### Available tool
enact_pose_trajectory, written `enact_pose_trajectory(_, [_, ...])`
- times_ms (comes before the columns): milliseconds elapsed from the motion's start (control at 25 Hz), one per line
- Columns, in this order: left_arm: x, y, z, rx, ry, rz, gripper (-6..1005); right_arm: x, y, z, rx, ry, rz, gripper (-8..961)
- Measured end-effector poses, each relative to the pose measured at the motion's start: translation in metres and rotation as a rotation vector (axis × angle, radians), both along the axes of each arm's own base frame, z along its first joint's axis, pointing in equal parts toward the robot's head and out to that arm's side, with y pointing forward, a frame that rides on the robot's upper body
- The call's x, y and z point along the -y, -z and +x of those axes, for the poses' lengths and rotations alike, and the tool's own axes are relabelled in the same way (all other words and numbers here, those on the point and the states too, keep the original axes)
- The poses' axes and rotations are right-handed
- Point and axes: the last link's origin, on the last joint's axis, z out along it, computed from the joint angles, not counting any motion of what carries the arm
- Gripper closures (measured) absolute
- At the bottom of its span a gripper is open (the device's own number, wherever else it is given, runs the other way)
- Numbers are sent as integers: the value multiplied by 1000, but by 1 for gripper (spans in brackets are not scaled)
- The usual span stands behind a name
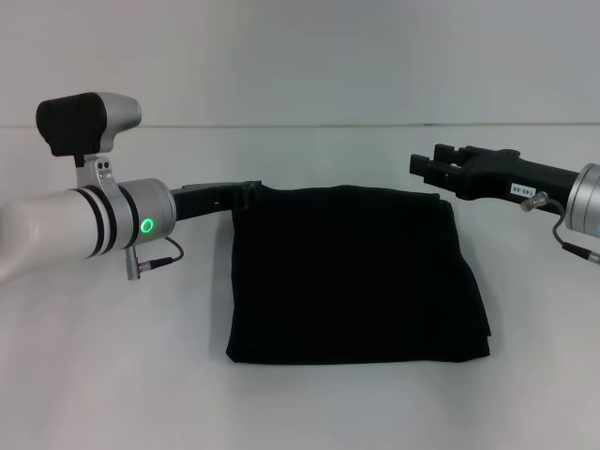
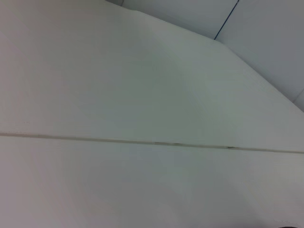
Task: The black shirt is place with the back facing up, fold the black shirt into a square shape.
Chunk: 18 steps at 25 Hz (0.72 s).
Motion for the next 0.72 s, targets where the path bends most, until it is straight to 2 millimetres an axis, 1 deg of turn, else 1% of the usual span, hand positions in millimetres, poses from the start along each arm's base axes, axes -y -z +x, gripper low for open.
enact_pose_trajectory(120, [-1, -1, 0, -3, -2, 3, 908, 0, 0, 0, 1, -1, 0, 418])
enact_pose_trajectory(240, [-4, -6, -1, -7, 0, 18, 905, 0, 0, 0, 3, -2, 0, 414])
enact_pose_trajectory(400, [-6, -26, -1, 15, 27, 24, 902, 2, -2, 1, 13, -25, -11, 407])
enact_pose_trajectory(560, [7, -53, 5, 81, 129, -36, 898, 11, -5, -3, 22, -101, -83, 400])
enact_pose_trajectory(600, [13, -59, 10, 95, 177, -63, 858, 15, -5, -5, 25, -124, -114, 398])
enact_pose_trajectory(720, [35, -67, 24, 107, 362, -157, 736, 22, -7, -9, 74, -171, -207, 324])
